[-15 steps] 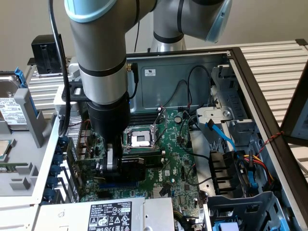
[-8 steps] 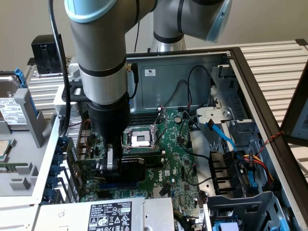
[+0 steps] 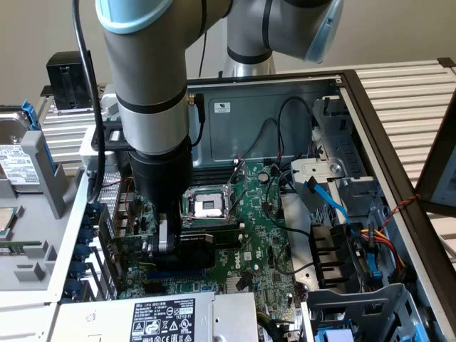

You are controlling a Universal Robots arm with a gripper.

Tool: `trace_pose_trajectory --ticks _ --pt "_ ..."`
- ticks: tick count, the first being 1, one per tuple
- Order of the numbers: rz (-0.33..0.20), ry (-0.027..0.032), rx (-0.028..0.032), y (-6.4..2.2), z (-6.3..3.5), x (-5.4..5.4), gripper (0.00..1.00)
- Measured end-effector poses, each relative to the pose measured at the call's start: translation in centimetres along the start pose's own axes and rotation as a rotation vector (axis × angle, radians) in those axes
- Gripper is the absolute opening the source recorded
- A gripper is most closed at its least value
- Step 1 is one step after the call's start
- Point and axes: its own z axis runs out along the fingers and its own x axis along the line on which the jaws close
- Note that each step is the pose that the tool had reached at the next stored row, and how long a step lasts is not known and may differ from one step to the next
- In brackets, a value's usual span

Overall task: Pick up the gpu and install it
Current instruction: 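Insert the gpu into the slot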

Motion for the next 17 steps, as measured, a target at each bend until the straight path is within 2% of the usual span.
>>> trace_pose_trajectory --ticks 17 --pt "0.000 0.0001 -0.0001 -0.09 0.06 0.00 0.28"
